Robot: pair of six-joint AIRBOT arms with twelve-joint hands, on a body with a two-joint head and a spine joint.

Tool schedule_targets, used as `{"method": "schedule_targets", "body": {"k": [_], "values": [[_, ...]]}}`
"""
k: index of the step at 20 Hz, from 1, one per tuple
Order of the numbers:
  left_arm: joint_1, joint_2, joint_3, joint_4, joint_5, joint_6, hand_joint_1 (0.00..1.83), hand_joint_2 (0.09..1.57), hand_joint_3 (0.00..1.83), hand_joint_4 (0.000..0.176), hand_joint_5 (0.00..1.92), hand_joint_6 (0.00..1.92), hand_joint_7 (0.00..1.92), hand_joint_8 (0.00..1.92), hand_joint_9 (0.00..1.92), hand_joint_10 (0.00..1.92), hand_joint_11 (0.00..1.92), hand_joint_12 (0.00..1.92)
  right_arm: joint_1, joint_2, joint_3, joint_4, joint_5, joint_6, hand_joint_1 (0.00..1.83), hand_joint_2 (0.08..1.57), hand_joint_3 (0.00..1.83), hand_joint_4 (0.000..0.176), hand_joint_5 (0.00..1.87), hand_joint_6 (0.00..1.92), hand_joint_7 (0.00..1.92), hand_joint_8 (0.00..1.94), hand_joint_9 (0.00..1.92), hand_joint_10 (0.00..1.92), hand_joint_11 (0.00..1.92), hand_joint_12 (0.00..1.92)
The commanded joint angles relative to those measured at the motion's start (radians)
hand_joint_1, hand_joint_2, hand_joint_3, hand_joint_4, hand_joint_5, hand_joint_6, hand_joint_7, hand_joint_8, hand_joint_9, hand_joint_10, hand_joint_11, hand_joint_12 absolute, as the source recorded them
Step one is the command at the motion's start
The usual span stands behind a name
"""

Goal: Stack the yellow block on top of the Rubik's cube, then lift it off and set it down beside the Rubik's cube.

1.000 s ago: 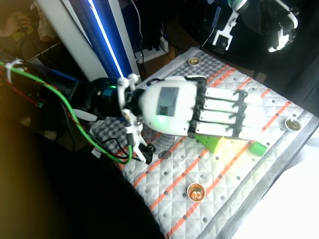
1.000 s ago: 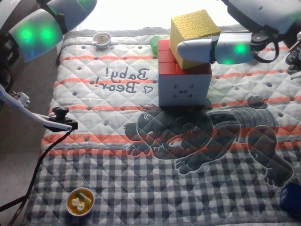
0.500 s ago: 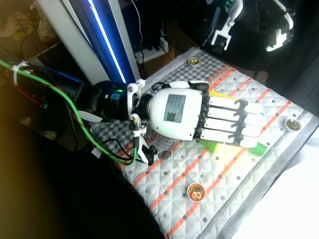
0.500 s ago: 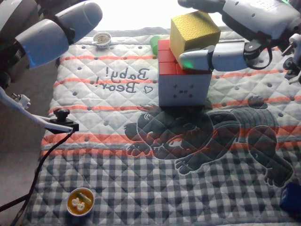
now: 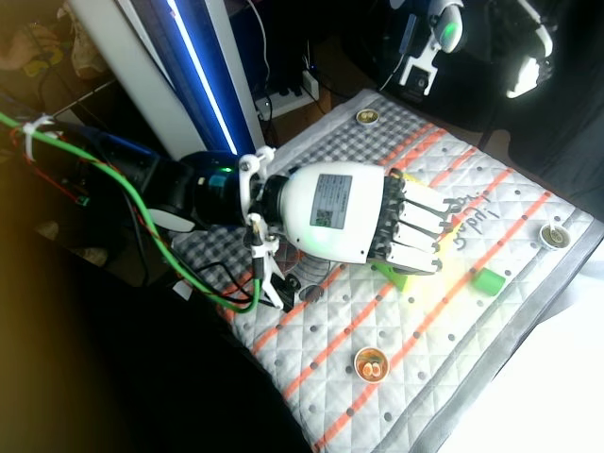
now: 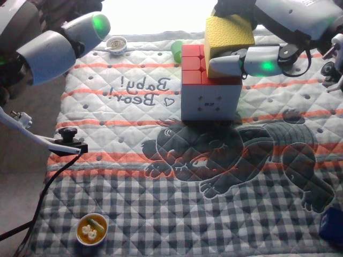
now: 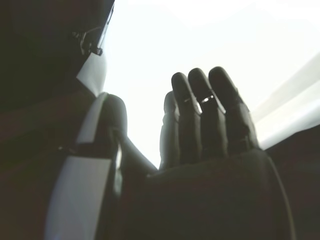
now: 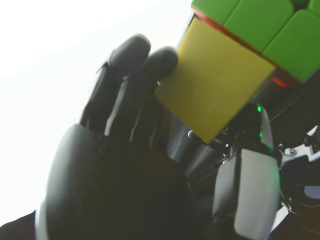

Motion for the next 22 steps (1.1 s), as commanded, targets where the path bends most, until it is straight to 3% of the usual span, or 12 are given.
{"method": "schedule_targets", "body": {"k": [1,4,5,6,7,9,10,11,13,16,20,22], "values": [[-0.001,-0.001,-0.003,0.020,0.129,-0.010,0.78,1.25,0.00,0.000,0.38,0.01,0.34,0.63,0.22,1.00,0.10,1.62,0.020,0.000,0.003,-0.007,0.111,-0.004,1.20,1.27,0.00,0.000,0.77,1.09,0.65,1.76,0.47,1.92,0.38,1.92],[0.007,-0.001,-0.005,0.014,0.134,-0.012,0.75,1.23,0.00,0.000,0.39,0.02,0.34,0.64,0.21,1.02,0.10,1.63,0.028,0.006,-0.028,-0.012,0.178,0.003,1.20,1.27,0.00,0.000,0.79,1.23,0.61,1.63,0.47,1.67,0.24,1.83],[0.008,0.000,-0.006,0.013,0.135,-0.013,0.73,1.23,0.00,0.000,0.40,0.02,0.34,0.64,0.21,1.02,0.11,1.64,0.028,0.006,-0.043,-0.015,0.201,0.004,1.28,1.30,0.00,0.000,0.76,1.36,0.55,1.64,0.48,1.73,0.17,1.82],[0.011,0.002,-0.008,0.011,0.139,-0.013,0.73,1.24,0.00,0.000,0.40,0.02,0.33,0.64,0.20,1.02,0.11,1.64,0.028,0.021,-0.061,-0.019,0.231,0.005,1.29,1.33,0.01,0.000,0.72,1.38,0.50,1.71,0.45,1.83,0.20,1.90],[0.020,0.009,-0.016,0.005,0.150,-0.013,0.75,1.23,0.00,0.000,0.41,0.03,0.34,0.66,0.20,1.04,0.12,1.68,0.016,0.049,-0.088,-0.027,0.274,0.006,1.32,1.32,0.00,0.000,0.64,1.26,0.62,1.70,0.55,1.89,0.59,1.92],[0.035,0.017,-0.025,-0.004,0.166,-0.013,0.77,1.23,0.00,0.000,0.42,0.03,0.34,0.67,0.21,1.04,0.11,1.67,-0.002,0.075,-0.116,-0.039,0.322,0.011,1.31,1.33,0.00,0.000,0.51,1.42,0.62,1.69,0.55,1.85,0.59,1.92],[0.044,0.022,-0.030,-0.010,0.176,-0.013,0.77,1.25,0.00,0.000,0.41,0.03,0.32,0.70,0.20,1.03,0.08,1.67,-0.019,0.094,-0.136,-0.050,0.352,0.015,1.32,1.31,0.00,0.000,0.53,1.38,0.67,1.63,0.62,1.82,0.57,1.92],[0.050,0.026,-0.034,-0.014,0.185,-0.013,0.79,1.26,0.00,0.000,0.41,0.04,0.32,0.75,0.22,1.01,0.10,1.64,-0.038,0.114,-0.158,-0.061,0.382,0.018,1.25,1.23,0.00,0.000,0.77,1.10,0.83,1.51,0.75,1.77,0.53,1.90],[0.060,0.033,-0.042,-0.020,0.199,-0.013,0.80,1.27,0.00,0.000,0.41,0.04,0.32,0.76,0.22,1.00,0.09,1.64,-0.078,0.148,-0.196,-0.083,0.441,0.031,1.23,1.23,0.00,0.000,0.81,1.05,0.80,1.58,0.72,1.86,0.57,1.92],[0.081,0.045,-0.056,-0.029,0.225,-0.013,0.82,1.28,0.00,0.000,0.41,0.06,0.35,0.78,0.22,1.05,0.08,1.68,-0.156,0.180,-0.231,-0.132,0.530,0.097,1.22,1.23,0.00,0.000,0.75,1.18,0.83,1.54,0.77,1.91,0.82,1.92],[0.106,0.057,-0.073,-0.041,0.260,-0.013,0.86,1.31,0.01,0.000,0.40,0.08,0.33,0.83,0.21,1.14,0.06,1.70,-0.272,0.235,-0.292,-0.140,0.569,0.100,1.21,1.25,0.00,0.000,0.78,1.13,0.75,1.65,0.75,1.92,0.77,1.92],[0.116,0.061,-0.080,-0.045,0.275,-0.013,0.86,1.31,0.00,0.000,0.40,0.12,0.31,0.87,0.19,1.19,0.05,1.73,-0.321,0.244,-0.319,-0.144,0.572,0.100,1.22,1.23,0.00,0.000,0.78,1.17,0.83,1.50,0.79,1.77,0.72,1.92]]}}
